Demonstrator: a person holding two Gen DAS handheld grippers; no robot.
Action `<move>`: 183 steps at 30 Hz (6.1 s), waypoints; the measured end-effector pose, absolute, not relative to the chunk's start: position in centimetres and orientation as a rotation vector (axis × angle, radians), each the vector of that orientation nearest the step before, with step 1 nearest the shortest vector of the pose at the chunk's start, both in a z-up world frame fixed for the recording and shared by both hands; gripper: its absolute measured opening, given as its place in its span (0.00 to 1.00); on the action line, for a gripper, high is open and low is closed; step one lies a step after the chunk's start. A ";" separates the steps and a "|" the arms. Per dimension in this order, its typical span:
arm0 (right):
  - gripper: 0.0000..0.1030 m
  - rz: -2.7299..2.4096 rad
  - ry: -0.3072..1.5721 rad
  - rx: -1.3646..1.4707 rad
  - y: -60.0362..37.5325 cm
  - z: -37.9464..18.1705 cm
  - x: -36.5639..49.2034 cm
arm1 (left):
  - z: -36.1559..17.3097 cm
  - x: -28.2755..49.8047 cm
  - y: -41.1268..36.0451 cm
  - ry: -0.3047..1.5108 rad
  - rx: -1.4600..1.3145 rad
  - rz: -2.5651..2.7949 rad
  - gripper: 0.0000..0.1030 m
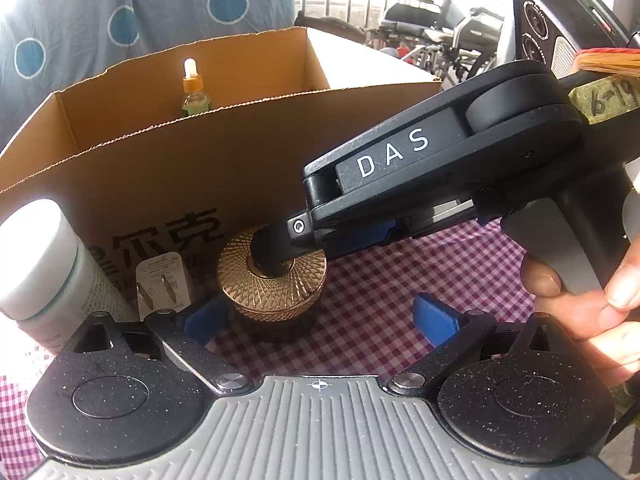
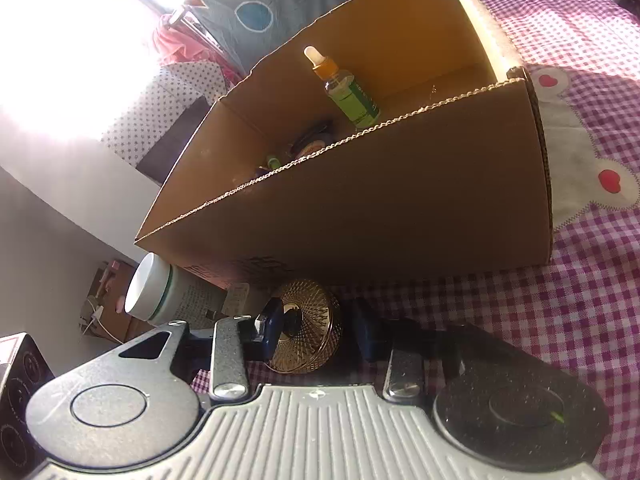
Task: Organize rigid objects
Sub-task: 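Move the right tool to the gold-lidded jar and close on its lid, then carry the gold-lidded jar into the box and open the right tool, then withdraw the right tool from the box toward the white plug charger, then close the right tool around the white plug charger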
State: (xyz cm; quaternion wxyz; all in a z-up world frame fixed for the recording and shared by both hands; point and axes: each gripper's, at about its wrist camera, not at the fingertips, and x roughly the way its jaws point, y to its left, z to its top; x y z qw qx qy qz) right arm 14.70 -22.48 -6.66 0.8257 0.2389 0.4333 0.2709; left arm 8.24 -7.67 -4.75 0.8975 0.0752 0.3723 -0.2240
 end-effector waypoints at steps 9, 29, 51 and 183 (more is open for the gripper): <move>0.39 0.549 0.909 0.530 -24.6 -6.8 13.1 | -4.4 7.7 -8.8 0.781 0.159 -0.525 0.95; 0.39 0.473 0.876 0.640 -28.9 -7.6 9.6 | -4.3 6.1 -11.0 0.758 0.226 -0.588 0.91; 0.39 0.472 0.848 0.629 -28.3 -7.6 9.4 | -5.7 8.1 -11.7 0.779 0.222 -0.531 0.55; 0.36 0.588 0.962 0.700 -18.9 -8.5 16.5 | -5.4 8.7 -2.6 0.710 0.041 -0.220 0.47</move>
